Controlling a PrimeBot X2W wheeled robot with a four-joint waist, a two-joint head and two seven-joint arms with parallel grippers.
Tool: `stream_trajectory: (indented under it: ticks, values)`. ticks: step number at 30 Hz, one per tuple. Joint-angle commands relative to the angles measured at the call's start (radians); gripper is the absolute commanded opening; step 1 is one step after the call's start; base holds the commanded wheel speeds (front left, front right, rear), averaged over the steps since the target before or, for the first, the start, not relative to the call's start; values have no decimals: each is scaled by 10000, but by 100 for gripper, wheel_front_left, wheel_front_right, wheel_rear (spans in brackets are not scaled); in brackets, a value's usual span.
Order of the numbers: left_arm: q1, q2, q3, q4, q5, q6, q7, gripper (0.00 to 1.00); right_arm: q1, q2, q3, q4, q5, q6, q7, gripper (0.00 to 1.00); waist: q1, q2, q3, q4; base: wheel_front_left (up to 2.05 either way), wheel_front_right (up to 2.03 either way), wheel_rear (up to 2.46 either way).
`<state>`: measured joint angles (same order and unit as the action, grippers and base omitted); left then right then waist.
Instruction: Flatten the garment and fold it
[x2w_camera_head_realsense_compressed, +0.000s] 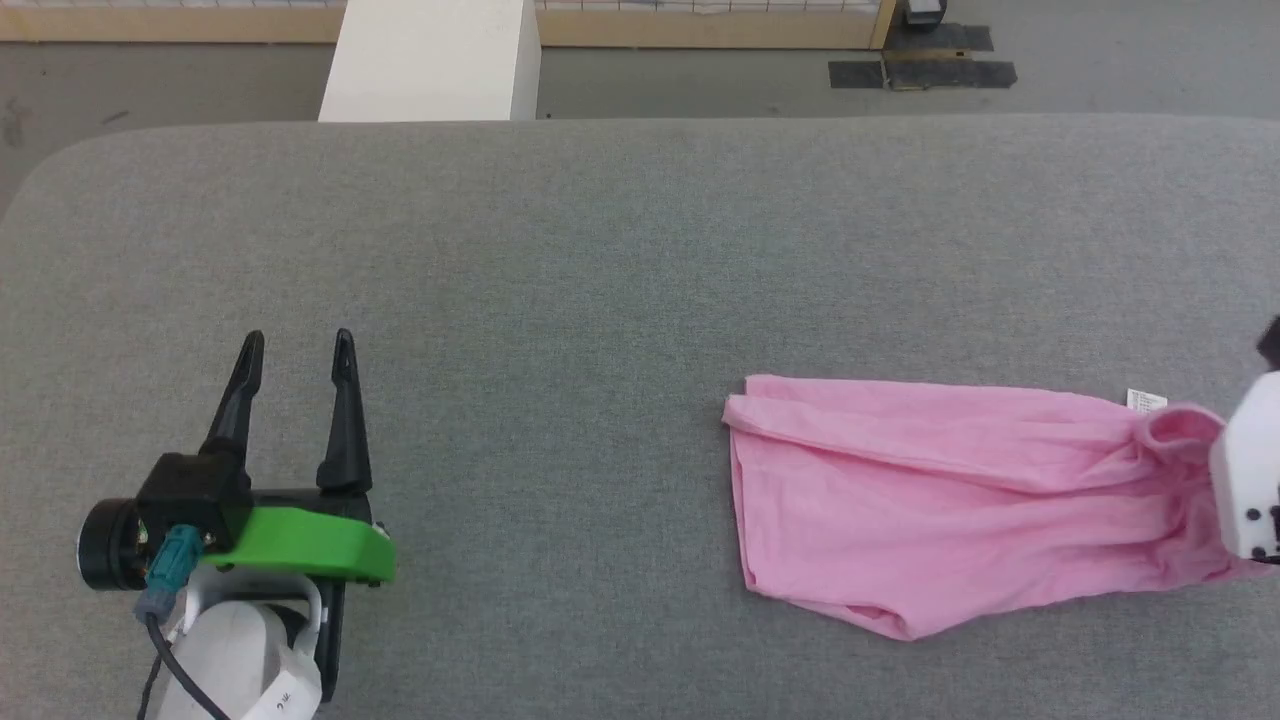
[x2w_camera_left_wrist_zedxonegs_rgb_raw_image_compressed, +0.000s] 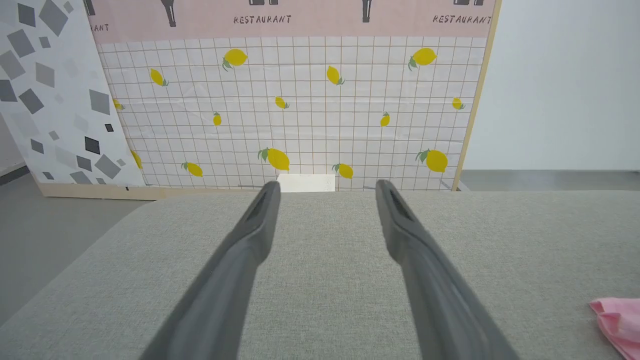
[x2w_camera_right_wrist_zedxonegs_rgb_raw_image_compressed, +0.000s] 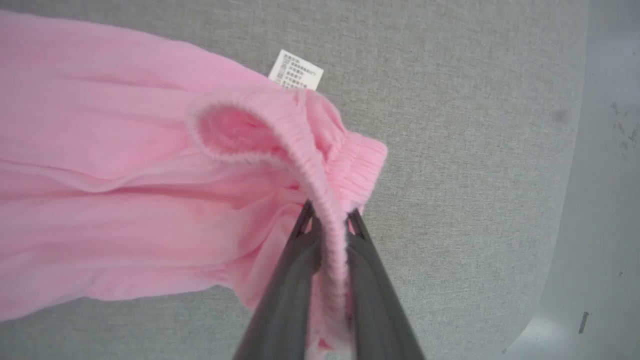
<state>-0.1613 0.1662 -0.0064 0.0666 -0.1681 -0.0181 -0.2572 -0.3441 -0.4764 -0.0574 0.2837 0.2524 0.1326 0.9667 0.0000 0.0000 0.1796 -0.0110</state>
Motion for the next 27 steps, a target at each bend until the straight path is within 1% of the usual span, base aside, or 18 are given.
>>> stream_trajectory:
  ticks: [1, 4, 6, 8, 10, 13, 14, 15, 19, 22, 25, 26, 27]
  values:
    - [225, -80, 115, 150, 3, -70, -45, 100, 560, -189, 663, -1617, 567, -19, 948, 0, 0, 0, -158, -52, 0, 0, 0]
    - [269, -128, 158, 207, -7, -68, -45, 100, 1017, -234, 1210, -3187, 1027, -19, 1775, 0, 0, 0, -197, -61, 0, 0, 0]
    - [267, -162, 167, 230, -13, -75, -45, 100, 1202, -114, 1530, -3893, 1240, -19, 2143, 0, 0, 0, -204, -41, 0, 0, 0]
    - [259, -193, 175, 248, -20, -85, -45, 100, 1219, 128, 1853, -4333, 1344, -19, 2291, 0, 0, 0, -192, -15, 0, 0, 0]
    - [242, -232, 170, 244, -28, -104, -45, 100, 1103, 512, 2123, -4454, 1375, -19, 2279, 0, 0, 0, -161, 39, 0, 0, 0]
    - [222, -282, 124, 246, -17, -161, -45, 100, 801, 1100, 2520, -4194, 1364, -19, 2057, 0, 0, 0, -109, 169, 0, 0, 0]
    - [231, -309, 107, 269, -13, -191, -45, 100, 514, 1447, 2846, -3856, 1282, -19, 1835, 0, 0, 0, -81, 258, 0, 0, 0]
    - [229, -320, 90, 281, -11, -217, -45, 100, 367, 1656, 2977, -3638, 1257, -19, 1728, 0, 0, 0, -45, 325, 0, 0, 0]
    - [230, -353, 68, 327, -3, -269, -45, 100, -168, 2151, 3577, -2772, 1144, -19, 1387, 0, 0, 0, 49, 492, 0, 0, 0]
    - [207, -380, 60, 344, 2, -294, -45, 100, -448, 2380, 3990, -2120, 1142, -19, 1246, 0, 0, 0, 116, 570, 0, 0, 0]
    - [186, -421, 65, 347, 18, -291, -45, 100, -707, 2595, 4323, -1480, 1125, -19, 882, 0, 0, 0, 173, 598, 0, 0, 0]
    - [187, -427, 83, 341, 15, -295, -45, 100, -792, 2684, 4405, -1326, 1140, -19, 671, 10, 0, 0, 186, 592, 0, 0, 0]
    - [196, -433, 100, 344, 10, -301, -45, 100, -859, 2765, 4511, -1183, 1187, -19, 510, 48, 0, 0, 187, 574, 0, 0, 0]
